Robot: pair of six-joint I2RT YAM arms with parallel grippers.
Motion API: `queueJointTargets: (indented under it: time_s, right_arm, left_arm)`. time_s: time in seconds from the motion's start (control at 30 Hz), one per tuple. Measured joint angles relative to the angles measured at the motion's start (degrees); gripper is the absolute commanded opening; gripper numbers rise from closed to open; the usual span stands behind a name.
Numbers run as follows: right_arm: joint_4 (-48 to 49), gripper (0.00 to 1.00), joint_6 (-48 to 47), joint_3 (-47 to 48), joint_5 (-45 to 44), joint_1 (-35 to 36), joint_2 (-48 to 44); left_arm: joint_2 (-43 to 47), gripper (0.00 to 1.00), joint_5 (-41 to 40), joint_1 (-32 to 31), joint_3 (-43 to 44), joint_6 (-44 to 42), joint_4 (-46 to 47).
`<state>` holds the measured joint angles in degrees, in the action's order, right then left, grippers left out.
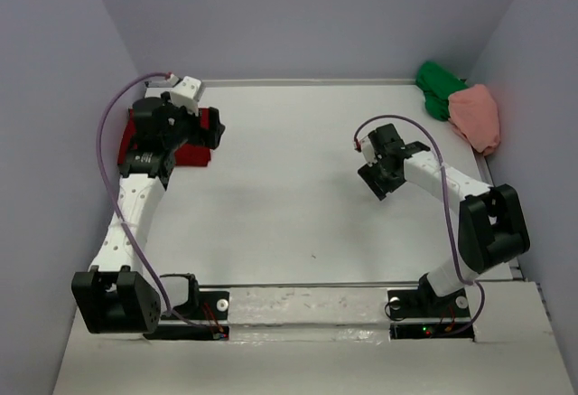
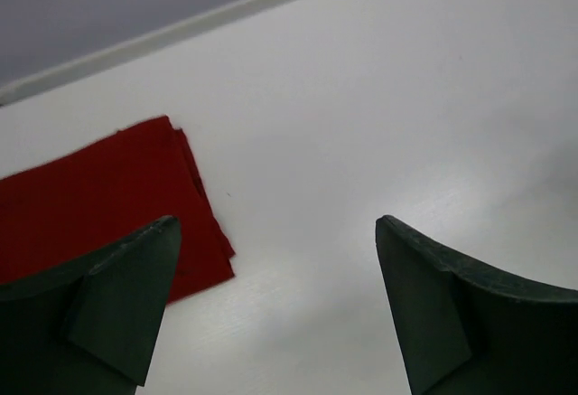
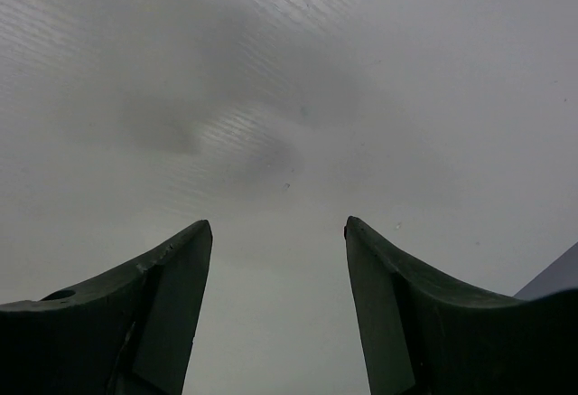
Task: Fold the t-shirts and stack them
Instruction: Put the neatly folded tshirt into the corner of the board with the left arm
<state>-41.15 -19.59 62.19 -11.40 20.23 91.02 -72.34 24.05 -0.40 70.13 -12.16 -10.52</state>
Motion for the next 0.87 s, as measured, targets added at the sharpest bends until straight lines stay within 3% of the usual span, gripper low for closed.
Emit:
queueJointTargets:
  time_s: [0.17,0.27,0.57,0.73,0.8,0.87]
  right_arm:
    - [4.61,0.66,3.65,-3.13,-2.25,-0.02,-2.75]
    - [7.45,0.66,4.92,-4.5,-4.17,-0.98,-3.74]
    - [11.21,0.67,6.03,-6.88,-6.36,-4.59,-5.07]
    - [11.8,0.67,6.08,-7.28,-4.48,-7.69,-7.23]
    - [11.61,0.63,6.12,-7.41,-3.08,-9.81,-8.57]
    - [11.65,0.66,6.14,-7.41,-1.75,-12.11,-9.88]
  left_arm:
    - [6.19,0.99,0.68,-1.05,-23.23,0.31,10.14]
    - [7.06,0.99,-0.92,-1.05,-29.81,0.7,12.13]
    - [7.13,0.99,0.48,-1.03,-31.8,-1.99,18.64]
    - [7.19,0.99,2.54,-1.03,-32.52,-3.65,18.49]
    - [7.21,0.99,3.82,-1.03,-32.89,-4.2,18.38]
    - [7.21,0.99,5.46,-1.03,-33.48,-4.98,17.77]
